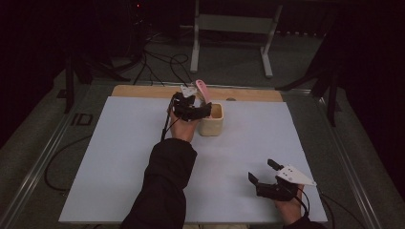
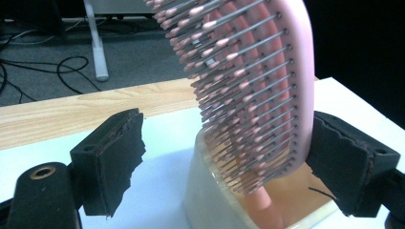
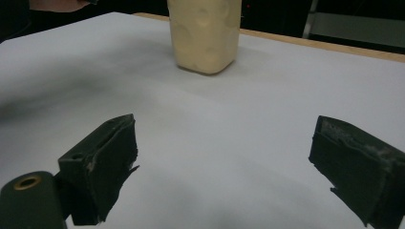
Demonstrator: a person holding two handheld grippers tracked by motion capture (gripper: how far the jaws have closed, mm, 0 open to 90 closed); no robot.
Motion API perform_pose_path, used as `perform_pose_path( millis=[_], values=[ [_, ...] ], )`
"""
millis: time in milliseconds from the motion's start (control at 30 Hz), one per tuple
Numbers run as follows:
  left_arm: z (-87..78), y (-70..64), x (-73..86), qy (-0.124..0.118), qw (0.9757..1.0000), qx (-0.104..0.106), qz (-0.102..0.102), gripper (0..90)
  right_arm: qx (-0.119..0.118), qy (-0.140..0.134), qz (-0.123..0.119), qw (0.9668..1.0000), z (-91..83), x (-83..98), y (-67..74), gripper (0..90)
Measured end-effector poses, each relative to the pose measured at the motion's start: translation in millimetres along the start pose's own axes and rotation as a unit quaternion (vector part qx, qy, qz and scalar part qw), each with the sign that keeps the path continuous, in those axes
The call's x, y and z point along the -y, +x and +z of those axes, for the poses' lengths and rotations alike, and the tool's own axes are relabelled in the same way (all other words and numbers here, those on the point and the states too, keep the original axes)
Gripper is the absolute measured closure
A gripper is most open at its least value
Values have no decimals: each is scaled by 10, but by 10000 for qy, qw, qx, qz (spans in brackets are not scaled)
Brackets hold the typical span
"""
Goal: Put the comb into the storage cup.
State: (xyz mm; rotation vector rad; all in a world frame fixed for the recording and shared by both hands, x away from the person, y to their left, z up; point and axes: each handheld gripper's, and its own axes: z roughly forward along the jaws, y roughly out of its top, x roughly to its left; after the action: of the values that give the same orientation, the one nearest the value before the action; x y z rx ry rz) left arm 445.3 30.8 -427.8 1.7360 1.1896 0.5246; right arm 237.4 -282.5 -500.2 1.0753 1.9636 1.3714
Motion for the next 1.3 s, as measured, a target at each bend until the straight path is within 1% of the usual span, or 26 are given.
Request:
perform_pose_path(
  millis=[100, 367, 400, 433, 533, 667, 733, 800, 900, 967, 1000, 1100, 1133, 1200, 1300],
  values=[
    [-6, 8, 14, 13, 10000, 16, 16, 129, 9, 8, 9, 10000, 0, 1, 2, 87],
    [-19, -20, 7, 62, 9998, 140, 123, 34, 12, 6, 2, 10000, 2, 1, 2, 87],
    [-28, -23, 2, 68, 9997, 137, 211, 15, 7, 10, 5, 10000, 3, 1, 4, 87],
    [-33, -24, 1, 57, 9996, 145, 249, 6, 1, 5, 7, 10000, 3, 2, 3, 87],
    [-55, -17, -4, 67, 9992, 138, 363, 1, 17, 11, 3, 10000, 1, 1, 1, 87],
    [-92, -5, -9, 35, 9989, 126, 443, 1, 0, 7, 10, 10000, 4, 2, 4, 86],
    [-112, 0, -13, 19, 9989, 113, 465, 0, 1, 9, 9, 10000, 4, 2, 4, 86],
    [-140, 9, -18, -46, 9989, 113, 452, 0, 5, 6, 12, 10000, 3, 2, 3, 87],
    [-181, 30, -28, -81, 9989, 108, 438, 0, 14, 7, 6, 10000, 2, 2, 2, 87],
    [-193, 34, -29, -76, 9988, 101, 472, 0, 5, 6, 10, 10000, 3, 3, 3, 87],
    [-216, 36, -30, -68, 9986, 82, 527, 0, 12, 10, 5, 10000, 3, 2, 6, 87],
    [-228, 37, -27, -59, 9985, 75, 542, 0, 11, 8, 2, 10000, 3, 2, 6, 87],
    [-262, 50, -17, -51, 9983, 99, 575, 0, 16, 13, 6, 10000, 4, 2, 7, 87],
    [-271, 52, -12, -59, 9983, 100, 567, 0, 10, 18, 2, 10000, 4, 3, 9, 87],
    [-337, 72, 7, -127, 9979, 61, 636, 0, 9, 16, -10, 10000, 6, 3, 11, 87]
  ],
)
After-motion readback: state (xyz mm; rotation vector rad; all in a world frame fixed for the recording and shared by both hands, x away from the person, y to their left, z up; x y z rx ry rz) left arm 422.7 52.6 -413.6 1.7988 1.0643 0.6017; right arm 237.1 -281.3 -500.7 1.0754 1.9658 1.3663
